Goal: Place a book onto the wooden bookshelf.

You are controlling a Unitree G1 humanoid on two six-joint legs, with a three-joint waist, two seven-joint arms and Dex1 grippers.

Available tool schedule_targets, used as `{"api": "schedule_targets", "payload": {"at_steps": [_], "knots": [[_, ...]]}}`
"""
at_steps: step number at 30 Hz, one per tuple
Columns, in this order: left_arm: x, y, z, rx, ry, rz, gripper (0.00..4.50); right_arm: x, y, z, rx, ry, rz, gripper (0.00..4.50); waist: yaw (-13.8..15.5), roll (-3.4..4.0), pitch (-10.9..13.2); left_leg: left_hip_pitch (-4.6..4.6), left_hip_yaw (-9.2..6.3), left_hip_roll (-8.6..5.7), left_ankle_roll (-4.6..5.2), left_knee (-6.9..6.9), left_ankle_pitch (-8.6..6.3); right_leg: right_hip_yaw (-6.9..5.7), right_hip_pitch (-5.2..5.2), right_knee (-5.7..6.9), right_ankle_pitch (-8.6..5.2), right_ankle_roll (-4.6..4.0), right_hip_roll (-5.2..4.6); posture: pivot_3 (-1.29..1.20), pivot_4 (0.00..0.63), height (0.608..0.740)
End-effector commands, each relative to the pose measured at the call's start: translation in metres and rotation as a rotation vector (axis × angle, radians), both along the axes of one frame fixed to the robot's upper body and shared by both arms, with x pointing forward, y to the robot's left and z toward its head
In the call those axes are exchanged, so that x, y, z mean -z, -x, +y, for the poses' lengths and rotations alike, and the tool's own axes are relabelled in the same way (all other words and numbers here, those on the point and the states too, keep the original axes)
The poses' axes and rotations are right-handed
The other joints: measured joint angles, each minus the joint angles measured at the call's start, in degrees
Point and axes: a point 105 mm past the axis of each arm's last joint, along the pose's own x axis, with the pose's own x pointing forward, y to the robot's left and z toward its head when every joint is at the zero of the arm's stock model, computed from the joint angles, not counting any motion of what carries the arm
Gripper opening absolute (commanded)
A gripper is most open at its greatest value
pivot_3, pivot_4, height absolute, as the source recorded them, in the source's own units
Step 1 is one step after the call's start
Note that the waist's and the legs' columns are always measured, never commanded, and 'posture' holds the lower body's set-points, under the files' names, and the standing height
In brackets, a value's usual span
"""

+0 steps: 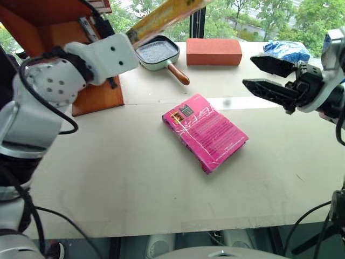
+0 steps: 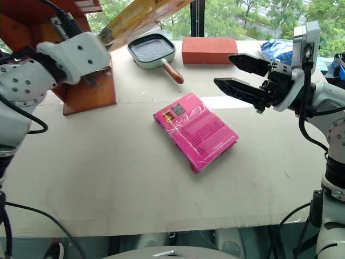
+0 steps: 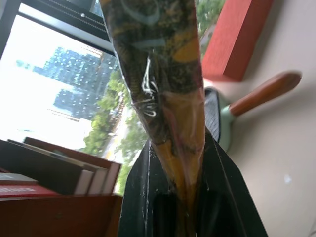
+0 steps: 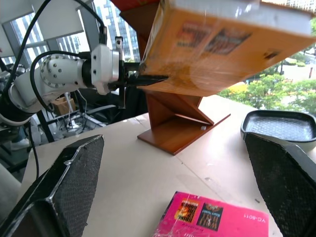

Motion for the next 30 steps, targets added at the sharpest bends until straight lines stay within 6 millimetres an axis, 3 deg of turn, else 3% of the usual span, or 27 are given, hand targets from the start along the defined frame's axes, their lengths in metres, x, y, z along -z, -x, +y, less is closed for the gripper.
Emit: {"api": "schedule_targets", "payload": {"at_steps": [1, 7, 15, 23, 30], "knots": [[-0.023, 0.007, 0.028, -0.103, -0.119, -0.084, 0.03, -0.011, -0.006, 0.002, 0.037, -0.012, -0.060, 4.50, 0.12, 0.00, 0.00, 0.00, 0.00, 0.01, 0.00, -0.02, 0.00, -0.02, -0.02, 0.01, -0.01, 0.00, 0.00, 0.00, 0.150, 0.740], [-0.034, 0.011, 0.065, -0.236, -0.228, -0.071, 0.03, -0.013, -0.008, 0.006, 0.037, -0.016, -0.084, 4.50, 0.43, 0.02, 0.04, -0.10, 0.02, 0.02, 0.00, 0.10, 0.00, -0.06, -0.03, 0.06, 0.00, 0.02, -0.02, 0.00, 0.150, 0.740], [-0.018, 0.012, 0.111, -0.424, -0.224, 0.073, 0.03, -0.015, -0.008, 0.013, 0.031, -0.021, -0.093, 4.50, 0.20, 0.03, 0.05, -0.09, 0.03, 0.05, 0.00, 0.14, 0.00, -0.05, -0.09, 0.19, 0.00, 0.02, 0.00, 0.00, 0.150, 0.740], [-0.002, -0.019, 0.112, -0.451, -0.229, 0.164, 0.03, -0.015, -0.011, 0.017, 0.038, -0.026, -0.099, 4.50, 0.61, 0.00, 0.03, -0.11, 0.01, 0.05, 0.00, 0.23, 0.00, -0.09, -0.07, 0.29, 0.01, 0.02, 0.00, 0.00, 0.150, 0.740], [0.000, -0.026, 0.116, -0.509, -0.200, 0.205, 0.03, -0.022, -0.011, 0.014, 0.083, -0.041, -0.152, 4.50, -0.27, 0.00, 0.03, -0.12, 0.04, 0.04, 0.00, 0.24, 0.01, -0.02, -0.12, 0.33, 0.01, 0.03, 0.00, 0.00, 0.150, 0.740]]}}
